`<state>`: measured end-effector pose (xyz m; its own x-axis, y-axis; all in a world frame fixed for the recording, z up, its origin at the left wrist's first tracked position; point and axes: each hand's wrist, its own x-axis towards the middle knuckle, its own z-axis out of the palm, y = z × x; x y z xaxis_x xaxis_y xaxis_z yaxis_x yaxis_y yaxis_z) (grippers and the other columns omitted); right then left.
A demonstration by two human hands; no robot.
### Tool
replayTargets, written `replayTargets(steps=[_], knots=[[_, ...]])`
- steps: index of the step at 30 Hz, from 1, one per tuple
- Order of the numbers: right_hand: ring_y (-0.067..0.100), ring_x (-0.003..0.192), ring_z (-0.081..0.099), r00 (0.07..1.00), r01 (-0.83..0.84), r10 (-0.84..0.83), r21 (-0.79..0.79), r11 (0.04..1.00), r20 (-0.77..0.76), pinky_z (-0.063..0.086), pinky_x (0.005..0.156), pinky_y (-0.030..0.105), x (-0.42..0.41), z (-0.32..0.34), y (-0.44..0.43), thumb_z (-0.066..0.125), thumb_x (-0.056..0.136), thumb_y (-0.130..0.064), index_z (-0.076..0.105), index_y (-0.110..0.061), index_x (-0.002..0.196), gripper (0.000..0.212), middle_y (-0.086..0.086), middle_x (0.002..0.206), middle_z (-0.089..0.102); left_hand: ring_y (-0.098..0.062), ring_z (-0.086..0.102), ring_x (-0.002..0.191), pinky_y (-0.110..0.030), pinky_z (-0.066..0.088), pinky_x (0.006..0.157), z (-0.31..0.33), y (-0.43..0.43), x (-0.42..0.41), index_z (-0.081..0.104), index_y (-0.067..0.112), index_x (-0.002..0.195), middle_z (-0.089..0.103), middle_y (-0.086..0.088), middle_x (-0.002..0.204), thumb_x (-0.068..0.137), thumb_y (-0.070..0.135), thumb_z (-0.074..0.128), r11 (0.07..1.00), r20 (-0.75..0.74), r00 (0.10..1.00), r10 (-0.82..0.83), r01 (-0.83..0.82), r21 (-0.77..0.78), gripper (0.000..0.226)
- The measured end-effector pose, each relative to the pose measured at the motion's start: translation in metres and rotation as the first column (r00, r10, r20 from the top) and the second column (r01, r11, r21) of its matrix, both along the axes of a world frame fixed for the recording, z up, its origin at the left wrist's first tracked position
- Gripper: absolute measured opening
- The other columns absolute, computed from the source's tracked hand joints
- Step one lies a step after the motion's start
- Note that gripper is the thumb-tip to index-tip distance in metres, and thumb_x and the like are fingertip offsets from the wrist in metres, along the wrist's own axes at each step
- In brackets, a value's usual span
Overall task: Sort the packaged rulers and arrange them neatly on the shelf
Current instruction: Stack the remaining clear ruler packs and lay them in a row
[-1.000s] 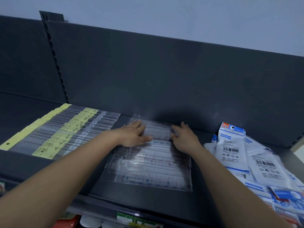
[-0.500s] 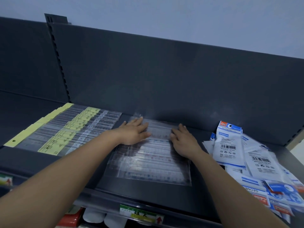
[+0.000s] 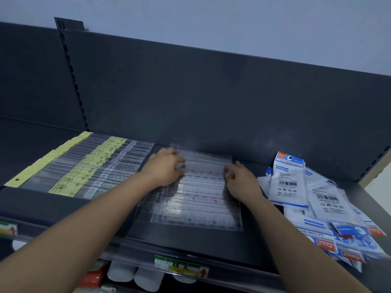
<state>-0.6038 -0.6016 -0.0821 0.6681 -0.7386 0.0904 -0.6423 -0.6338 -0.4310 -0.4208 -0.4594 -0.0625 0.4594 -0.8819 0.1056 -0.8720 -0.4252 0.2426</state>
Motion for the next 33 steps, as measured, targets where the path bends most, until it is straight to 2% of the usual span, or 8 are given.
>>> replayTargets(steps=[4,7,13,19,23,25,29,33], knots=[[0.031,0.109,0.055,0.988,0.053,-0.048,-0.037,0.998,0.144,0.047,0.086,0.036,-0.002,0.0,0.003,0.054,0.09,-0.012,0.071,-0.014,0.098,0.019,0.012,0.111,0.059,-0.019,0.049,0.112,-0.036,0.039,0.094,0.003,0.007,-0.005,0.068,0.03,0.109,0.047,0.007,0.097,0.091,0.045,0.058,0.998,-0.012,0.999,-0.043,0.042,-0.043,0.025],[0.028,0.112,0.051,0.977,0.122,-0.101,-0.099,0.988,0.19,0.044,0.092,0.036,-0.004,0.004,0.009,0.061,0.088,-0.024,0.071,-0.016,0.106,0.022,0.009,0.115,0.057,-0.015,0.05,0.11,-0.037,0.034,0.092,0.008,0.011,-0.008,0.065,0.032,0.113,0.052,0.009,0.104,0.085,0.062,0.055,0.997,-0.026,0.997,-0.075,0.075,0.015,0.041],[0.024,0.115,0.048,0.999,0.05,-0.051,-0.097,0.994,-0.009,0.04,0.095,0.035,-0.005,0.012,0.017,0.064,0.082,-0.053,0.067,-0.027,0.104,0.034,0.002,0.116,0.058,-0.02,0.046,0.119,-0.039,0.031,0.094,0.02,0.004,-0.011,0.053,0.024,0.124,0.052,0.004,0.12,0.07,0.07,0.067,0.964,-0.063,0.998,-0.028,0.043,0.261,0.073],[0.024,0.113,0.047,1.0,0.011,-0.012,-0.051,0.999,-0.02,0.039,0.093,0.032,-0.007,0.014,0.014,0.064,0.083,-0.053,0.064,-0.024,0.1,0.034,0.002,0.111,0.055,-0.017,0.048,0.091,-0.03,0.04,0.073,0.03,-0.002,-0.014,0.046,0.021,0.094,0.047,0.004,0.098,0.072,0.06,0.072,0.936,-0.158,0.987,-0.027,0.08,0.342,0.052],[0.02,0.101,0.056,1.0,0.008,-0.007,-0.052,0.999,0.03,0.044,0.083,0.03,-0.008,0.016,0.013,0.067,0.081,-0.053,0.06,-0.024,0.087,0.03,-0.005,0.094,0.051,-0.018,0.049,0.094,-0.031,0.037,0.077,0.031,0.0,-0.015,0.047,0.021,0.105,0.047,0.008,0.098,0.074,0.056,0.073,0.947,-0.195,0.981,-0.023,0.084,0.31,0.054],[0.019,0.102,0.056,0.997,0.036,-0.032,-0.047,0.998,0.073,0.046,0.085,0.031,-0.006,0.015,0.012,0.068,0.08,-0.053,0.064,-0.023,0.096,0.035,-0.004,0.098,0.054,-0.016,0.051,0.097,-0.032,0.034,0.083,0.03,-0.001,-0.012,0.051,0.023,0.112,0.049,0.011,0.1,0.074,0.053,0.074,0.963,-0.19,0.981,-0.048,0.096,0.252,0.053],[0.021,0.112,0.052,0.971,0.105,-0.086,-0.073,0.992,0.223,0.045,0.092,0.035,-0.005,0.012,0.011,0.072,0.074,-0.056,0.061,-0.02,0.113,0.055,0.003,0.116,0.053,-0.01,0.049,0.076,-0.027,0.034,0.063,0.024,-0.002,-0.005,0.048,0.029,0.076,0.05,0.013,0.081,0.076,0.038,0.077,0.98,-0.243,0.963,-0.117,0.153,0.131,0.03],[0.02,0.119,0.049,0.974,0.1,-0.087,-0.054,0.994,0.207,0.042,0.099,0.038,-0.003,0.01,0.009,0.071,0.073,-0.06,0.062,-0.022,0.118,0.06,0.002,0.122,0.052,-0.01,0.051,0.075,-0.025,0.034,0.059,0.02,-0.003,-0.004,0.053,0.024,0.083,0.051,0.014,0.078,0.079,0.032,0.075,0.975,-0.255,0.952,-0.171,0.201,0.097,0.024]])
